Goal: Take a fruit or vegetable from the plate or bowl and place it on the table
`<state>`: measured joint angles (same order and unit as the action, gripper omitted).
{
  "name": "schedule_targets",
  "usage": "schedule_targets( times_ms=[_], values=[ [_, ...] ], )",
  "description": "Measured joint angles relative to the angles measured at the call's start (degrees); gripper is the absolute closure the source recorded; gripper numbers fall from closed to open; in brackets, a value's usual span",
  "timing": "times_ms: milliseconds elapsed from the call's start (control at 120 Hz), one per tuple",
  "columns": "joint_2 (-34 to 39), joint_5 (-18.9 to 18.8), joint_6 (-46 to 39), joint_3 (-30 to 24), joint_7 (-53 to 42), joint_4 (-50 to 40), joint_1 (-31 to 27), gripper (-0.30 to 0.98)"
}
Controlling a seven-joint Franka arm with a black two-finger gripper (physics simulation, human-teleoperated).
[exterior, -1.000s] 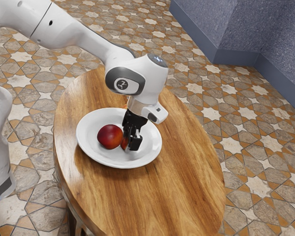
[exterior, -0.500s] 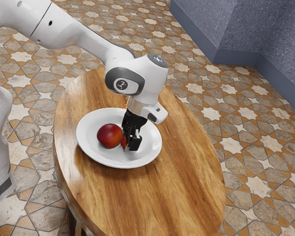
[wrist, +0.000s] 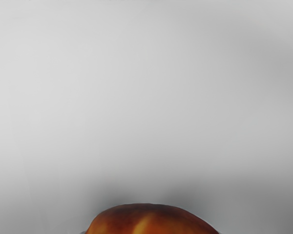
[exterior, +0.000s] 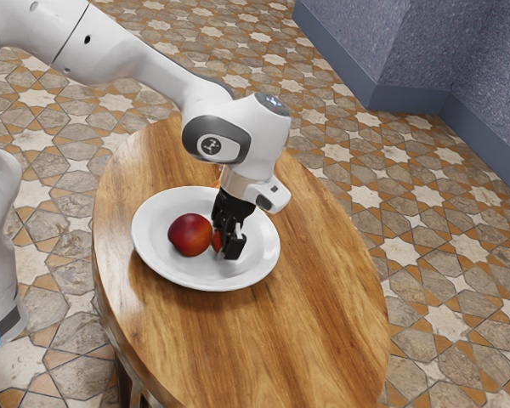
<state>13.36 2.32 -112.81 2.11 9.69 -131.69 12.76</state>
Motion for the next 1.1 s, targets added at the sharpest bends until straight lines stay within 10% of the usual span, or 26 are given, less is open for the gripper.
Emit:
schedule_targets(
  times_ms=[850, 1100],
  values=[
    [-0.55, -1.27, -1.62, 0.86, -0.73, 3.99, 0.00, 0.48],
    [-12.75, -4.04, 4.89, -0.51, -0.88, 29.03, 1.46, 0.49]
  ],
)
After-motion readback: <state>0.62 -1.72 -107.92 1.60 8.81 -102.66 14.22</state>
